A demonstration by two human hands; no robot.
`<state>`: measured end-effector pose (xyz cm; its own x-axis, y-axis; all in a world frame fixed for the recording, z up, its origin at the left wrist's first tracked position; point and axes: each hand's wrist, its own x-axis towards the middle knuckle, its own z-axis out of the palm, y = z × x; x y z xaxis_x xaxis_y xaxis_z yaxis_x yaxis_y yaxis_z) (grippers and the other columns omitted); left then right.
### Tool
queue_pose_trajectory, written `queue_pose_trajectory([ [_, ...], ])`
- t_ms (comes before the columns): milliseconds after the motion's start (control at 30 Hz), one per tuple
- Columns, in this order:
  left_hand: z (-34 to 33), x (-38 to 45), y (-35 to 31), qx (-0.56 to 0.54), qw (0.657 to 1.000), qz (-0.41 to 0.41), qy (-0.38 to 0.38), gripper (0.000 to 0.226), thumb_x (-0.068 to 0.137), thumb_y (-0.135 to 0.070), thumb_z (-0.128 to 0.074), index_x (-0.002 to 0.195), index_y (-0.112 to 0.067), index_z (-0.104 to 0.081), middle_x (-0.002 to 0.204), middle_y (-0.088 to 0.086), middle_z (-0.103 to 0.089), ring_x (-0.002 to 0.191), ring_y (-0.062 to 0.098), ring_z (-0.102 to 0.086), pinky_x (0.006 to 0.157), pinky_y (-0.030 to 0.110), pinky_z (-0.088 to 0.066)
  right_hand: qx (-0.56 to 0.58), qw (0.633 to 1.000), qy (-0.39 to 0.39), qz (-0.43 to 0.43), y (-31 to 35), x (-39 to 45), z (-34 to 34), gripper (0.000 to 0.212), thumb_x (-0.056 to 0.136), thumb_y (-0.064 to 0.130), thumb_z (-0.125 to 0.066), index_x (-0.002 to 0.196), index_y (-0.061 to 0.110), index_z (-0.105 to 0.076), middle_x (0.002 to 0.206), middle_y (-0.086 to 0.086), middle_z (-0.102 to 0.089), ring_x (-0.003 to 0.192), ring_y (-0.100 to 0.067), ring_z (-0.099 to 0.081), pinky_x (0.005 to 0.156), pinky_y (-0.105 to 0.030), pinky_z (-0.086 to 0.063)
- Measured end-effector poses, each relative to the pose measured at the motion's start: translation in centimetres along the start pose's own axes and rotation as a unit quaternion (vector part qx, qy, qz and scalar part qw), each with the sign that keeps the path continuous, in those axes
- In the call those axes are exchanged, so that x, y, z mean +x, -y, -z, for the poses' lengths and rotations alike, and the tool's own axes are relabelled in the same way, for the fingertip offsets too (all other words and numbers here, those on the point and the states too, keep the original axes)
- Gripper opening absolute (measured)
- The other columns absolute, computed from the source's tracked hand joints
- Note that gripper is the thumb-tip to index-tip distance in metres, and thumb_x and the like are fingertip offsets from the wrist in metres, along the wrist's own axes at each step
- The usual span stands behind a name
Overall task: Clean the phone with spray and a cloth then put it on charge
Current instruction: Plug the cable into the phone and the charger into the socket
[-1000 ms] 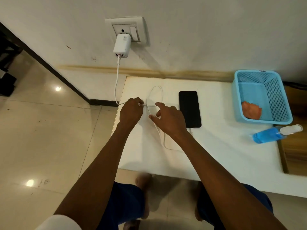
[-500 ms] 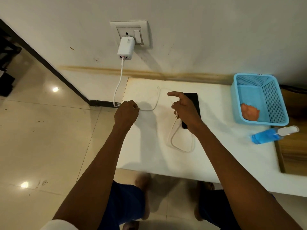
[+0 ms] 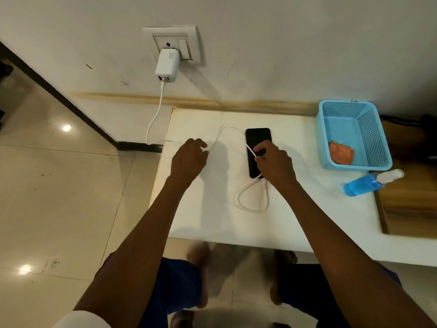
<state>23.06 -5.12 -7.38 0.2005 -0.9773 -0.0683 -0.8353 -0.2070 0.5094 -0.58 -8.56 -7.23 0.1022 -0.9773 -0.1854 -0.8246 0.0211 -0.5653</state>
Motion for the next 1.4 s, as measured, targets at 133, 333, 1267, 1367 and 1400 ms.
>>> queue_pose_trajectory([
  [133, -1.1, -0.2, -1.3, -0.033, 0.995, -0.093, 0.009, 0.029, 0.096, -0.023, -0.06, 0.123, -0.014, -0.064, 0.112, 0.008, -0.064, 0.101, 0.025, -0.063, 0.083, 0.033, -0.048, -0.008, 0.999, 0.036, 0.009, 0.3, -0.3, -0.9, 0.021, 0.093, 0.016, -0.058, 0.109, 0.027, -0.068, 0.103, 0.003, -0.071, 0.094, -0.022, -0.066, 0.075, -0.026, -0.044],
  [333, -3.0, 0.0, -1.8, 0.08, 0.98, -0.148, 0.106, 0.059, 0.102, -0.04, -0.045, 0.154, -0.017, -0.03, 0.161, 0.005, -0.028, 0.143, 0.027, -0.035, 0.113, 0.042, -0.033, -0.006, 0.991, 0.106, 0.079, 1.0, -0.3, -2.2, 0.026, 0.098, 0.021, -0.059, 0.121, 0.019, -0.07, 0.12, -0.002, -0.07, 0.107, -0.021, -0.066, 0.093, -0.031, -0.051],
  [1267, -4.3, 1.6, -4.7, 0.079, 0.995, -0.054, -0.017, 0.062, 0.102, -0.048, -0.038, 0.154, -0.015, -0.029, 0.161, 0.014, -0.024, 0.147, 0.037, -0.025, 0.118, 0.049, -0.024, -0.03, 0.997, 0.071, 0.0, -5.3, 0.3, 2.9, 0.036, 0.097, 0.033, -0.061, 0.131, 0.026, -0.055, 0.122, 0.0, -0.064, 0.103, -0.019, -0.062, 0.08, -0.029, -0.042],
  [1367, -4.5, 0.7, -5.7, 0.079, 0.991, -0.102, -0.019, 0.058, 0.102, -0.046, -0.04, 0.149, -0.012, -0.039, 0.161, 0.012, -0.026, 0.149, 0.035, -0.019, 0.12, 0.047, -0.016, -0.034, 0.993, 0.113, -0.014, -5.7, 0.2, 3.0, 0.052, 0.092, 0.04, -0.066, 0.139, 0.025, -0.049, 0.125, -0.002, -0.061, 0.107, -0.021, -0.061, 0.082, -0.03, -0.042],
  [1400, -4.6, 0.4, -6.1, 0.089, 0.989, -0.121, -0.001, 0.058, 0.101, -0.049, -0.04, 0.147, -0.013, -0.043, 0.161, 0.012, -0.026, 0.15, 0.035, -0.017, 0.12, 0.047, -0.013, -0.037, 0.991, 0.129, -0.014, -5.9, 0.1, 3.0, 0.057, 0.091, 0.04, -0.068, 0.141, 0.024, -0.047, 0.126, -0.003, -0.061, 0.109, -0.022, -0.061, 0.083, -0.031, -0.043],
])
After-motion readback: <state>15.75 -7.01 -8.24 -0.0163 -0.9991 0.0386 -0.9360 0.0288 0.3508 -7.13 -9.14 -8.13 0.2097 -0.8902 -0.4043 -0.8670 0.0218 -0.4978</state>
